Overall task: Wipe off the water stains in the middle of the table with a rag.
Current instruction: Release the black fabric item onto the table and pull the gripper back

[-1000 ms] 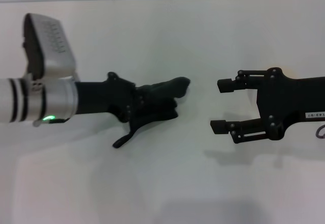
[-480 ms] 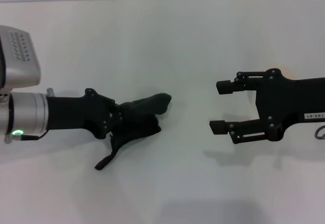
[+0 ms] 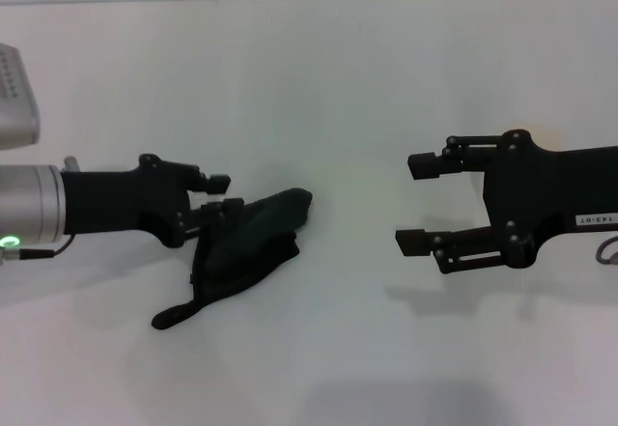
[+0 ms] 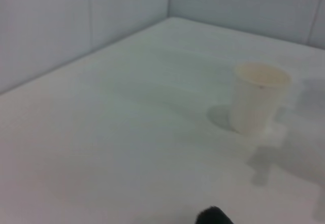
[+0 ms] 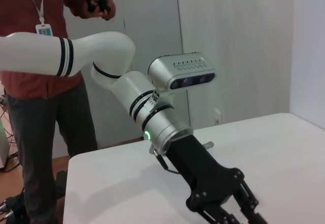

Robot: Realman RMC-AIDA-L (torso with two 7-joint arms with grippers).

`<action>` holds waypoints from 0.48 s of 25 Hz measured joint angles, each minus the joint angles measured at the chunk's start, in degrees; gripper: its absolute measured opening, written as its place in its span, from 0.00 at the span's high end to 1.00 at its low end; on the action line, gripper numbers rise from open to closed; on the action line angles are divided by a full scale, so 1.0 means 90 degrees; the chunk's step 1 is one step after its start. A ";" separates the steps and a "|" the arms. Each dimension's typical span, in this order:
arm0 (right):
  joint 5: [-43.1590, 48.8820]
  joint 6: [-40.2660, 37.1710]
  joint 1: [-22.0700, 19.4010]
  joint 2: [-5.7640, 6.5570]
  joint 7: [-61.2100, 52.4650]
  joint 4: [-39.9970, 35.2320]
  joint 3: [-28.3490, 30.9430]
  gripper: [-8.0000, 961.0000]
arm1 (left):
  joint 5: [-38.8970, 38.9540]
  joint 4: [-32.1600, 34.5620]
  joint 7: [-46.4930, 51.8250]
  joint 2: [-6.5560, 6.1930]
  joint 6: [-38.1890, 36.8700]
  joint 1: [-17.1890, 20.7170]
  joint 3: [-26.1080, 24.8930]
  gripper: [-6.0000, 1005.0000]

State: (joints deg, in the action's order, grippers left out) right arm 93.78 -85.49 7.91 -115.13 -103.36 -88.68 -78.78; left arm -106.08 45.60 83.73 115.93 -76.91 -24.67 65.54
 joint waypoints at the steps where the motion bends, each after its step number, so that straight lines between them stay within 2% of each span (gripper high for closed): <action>1: 0.0000 0.0002 0.0006 0.0000 0.0000 0.0000 0.0000 0.18 | -0.0001 0.0011 0.0018 0.0006 0.0001 0.0004 -0.0058 0.77; 2: 0.0000 0.0006 0.0013 0.0000 -0.0001 0.0000 0.0001 0.18 | -0.0001 0.0036 0.0055 0.0009 0.0005 0.0010 -0.0094 0.77; 7: 0.0021 0.0019 0.0047 0.0000 -0.0010 0.0069 0.0031 0.18 | -0.0054 0.0354 0.0191 0.0023 -0.0052 0.0075 -0.0110 0.54; 12: 0.0039 0.0122 0.0051 0.0000 -0.0025 0.0079 0.0090 0.18 | -0.0063 0.0869 0.0179 0.0031 -0.0663 0.0085 -0.0114 0.41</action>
State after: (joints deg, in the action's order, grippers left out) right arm 94.13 -84.40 8.36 -115.13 -103.59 -87.98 -77.97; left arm -106.65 53.42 85.34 116.21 -82.88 -23.91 64.51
